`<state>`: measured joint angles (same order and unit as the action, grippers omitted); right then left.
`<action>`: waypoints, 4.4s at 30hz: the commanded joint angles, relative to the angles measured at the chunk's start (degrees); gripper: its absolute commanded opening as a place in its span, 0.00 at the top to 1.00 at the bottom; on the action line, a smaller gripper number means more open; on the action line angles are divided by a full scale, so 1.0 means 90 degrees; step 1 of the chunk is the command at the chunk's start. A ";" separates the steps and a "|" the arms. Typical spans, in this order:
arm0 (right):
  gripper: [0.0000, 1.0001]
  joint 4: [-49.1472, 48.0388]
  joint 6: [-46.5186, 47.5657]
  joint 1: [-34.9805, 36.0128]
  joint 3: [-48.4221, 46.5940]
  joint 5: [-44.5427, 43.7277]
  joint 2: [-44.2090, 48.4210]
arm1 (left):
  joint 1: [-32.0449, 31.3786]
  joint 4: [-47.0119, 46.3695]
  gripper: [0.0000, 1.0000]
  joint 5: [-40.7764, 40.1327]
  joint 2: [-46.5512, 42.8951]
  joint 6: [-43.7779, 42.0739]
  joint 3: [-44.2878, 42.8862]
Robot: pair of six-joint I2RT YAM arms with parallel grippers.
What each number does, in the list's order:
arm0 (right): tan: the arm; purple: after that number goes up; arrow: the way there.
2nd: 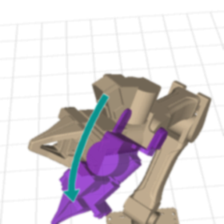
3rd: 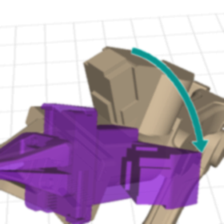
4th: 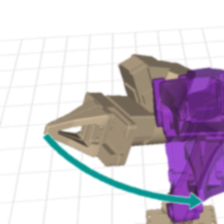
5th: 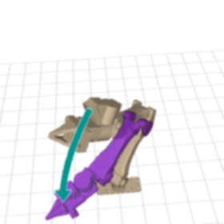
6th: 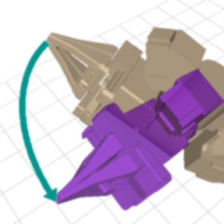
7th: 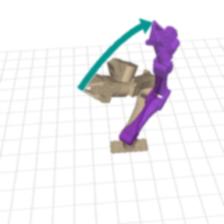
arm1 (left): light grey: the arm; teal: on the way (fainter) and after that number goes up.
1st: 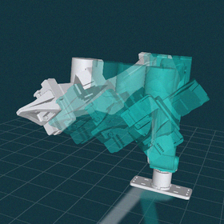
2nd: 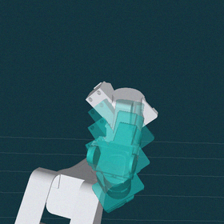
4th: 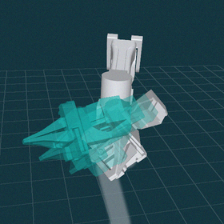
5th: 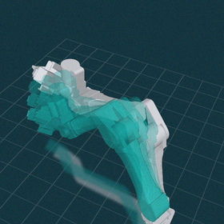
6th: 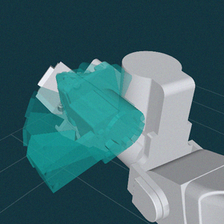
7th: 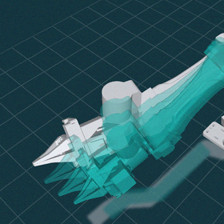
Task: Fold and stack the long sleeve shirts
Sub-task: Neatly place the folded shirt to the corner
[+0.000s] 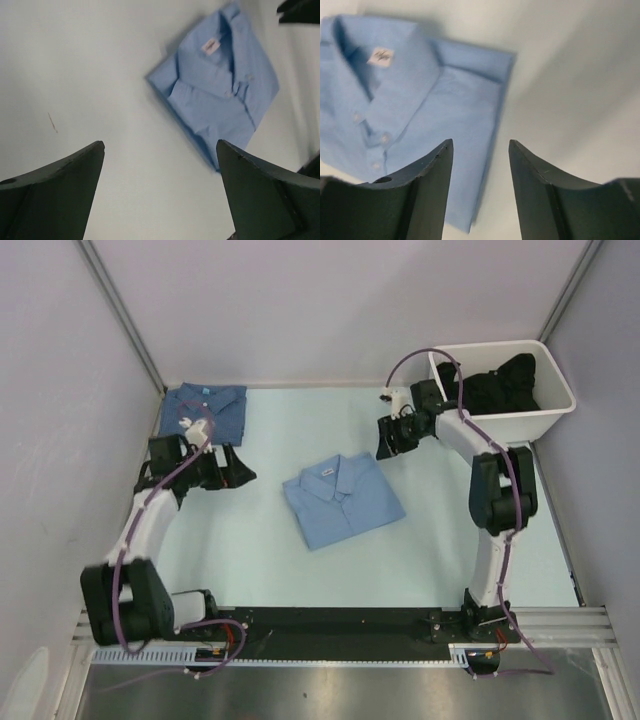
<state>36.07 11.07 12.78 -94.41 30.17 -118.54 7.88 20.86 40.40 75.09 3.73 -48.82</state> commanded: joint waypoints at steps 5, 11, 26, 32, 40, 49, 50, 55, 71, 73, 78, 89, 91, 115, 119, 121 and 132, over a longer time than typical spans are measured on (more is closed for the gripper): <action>0.55 -0.0793 0.1513 0.1885 0.2031 0.0183 0.2730 | 0.0111 -0.1049 0.01 0.0538 -0.0767 0.2475 0.0843; 0.61 -0.2443 0.2490 0.3452 0.3868 -0.0549 0.3542 | -0.0083 -0.1556 0.01 0.0414 -0.0218 0.3560 0.1809; 0.60 -0.4389 0.3788 0.4840 0.4865 -0.0795 0.2908 | -0.0670 -0.2220 0.00 -0.0192 0.0035 0.4156 0.2455; 0.59 -0.4467 0.4072 0.4987 0.4895 -0.0638 0.2645 | -0.0748 -0.2482 0.01 -0.0309 0.0113 0.4459 0.2494; 0.55 -0.5082 0.4229 0.4889 0.4885 -0.1057 0.1990 | -0.0817 -0.2552 0.01 -0.0377 -0.0080 0.4595 0.2747; 1.00 -0.4956 0.3674 0.4685 0.4699 -0.0834 0.2507 | -0.1557 -0.4084 0.01 0.0013 0.0250 0.4986 0.2924; 1.00 -0.4927 0.3634 0.4665 0.4631 -0.0794 0.2546 | -0.1636 -0.4366 0.01 -0.0016 0.0318 0.5131 0.2905; 1.00 -0.4858 0.3429 0.4587 0.4289 -0.0716 0.2546 | -0.1930 -0.4925 0.01 -0.0163 0.0874 0.5523 0.2788; 1.00 -0.5375 0.2882 0.4713 0.3577 -0.0687 0.2039 | -0.2057 -0.5863 0.06 -0.0397 0.2094 0.6588 0.2427; 1.00 -0.5414 0.2823 0.4743 0.3557 -0.0745 0.2019 | -0.2057 -0.5824 0.12 -0.0320 0.2281 0.6549 0.2144; 1.00 -0.5639 0.2579 0.4762 0.3469 -0.1047 0.1892 | -0.2057 -0.5424 0.32 -0.0485 0.2691 0.6227 0.1480; 1.00 -0.6380 0.2139 0.4792 0.2883 -0.1839 0.1209 | -0.2057 -0.3988 0.77 -0.0905 0.3170 0.5358 0.0063; 1.00 -0.6411 0.1964 0.4762 0.2718 -0.2024 0.1121 | -0.2057 -0.3640 0.99 -0.0944 0.3200 0.5057 -0.0170; 0.00 -0.4428 0.0801 0.2672 0.3986 -0.2122 0.2859 | -0.1130 0.0856 1.00 -0.3171 0.5123 -0.1048 -0.7397; 0.00 -0.4370 0.0840 0.2614 0.4015 -0.2142 0.2927 | -0.0984 0.1022 1.00 -0.3288 0.5143 -0.1605 -0.7866; 0.00 -0.4350 0.0869 0.2604 0.4054 -0.2151 0.2976 | -0.0915 0.1022 1.00 -0.3337 0.5124 -0.1781 -0.8013; 0.00 -0.4272 0.0967 0.2604 0.4230 -0.2249 0.3171 | -0.0456 0.1090 1.00 -0.3249 0.4841 -0.2338 -0.8297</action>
<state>-1.83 19.18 36.36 -56.82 10.81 -92.62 2.48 31.40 10.87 122.26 -13.65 -120.07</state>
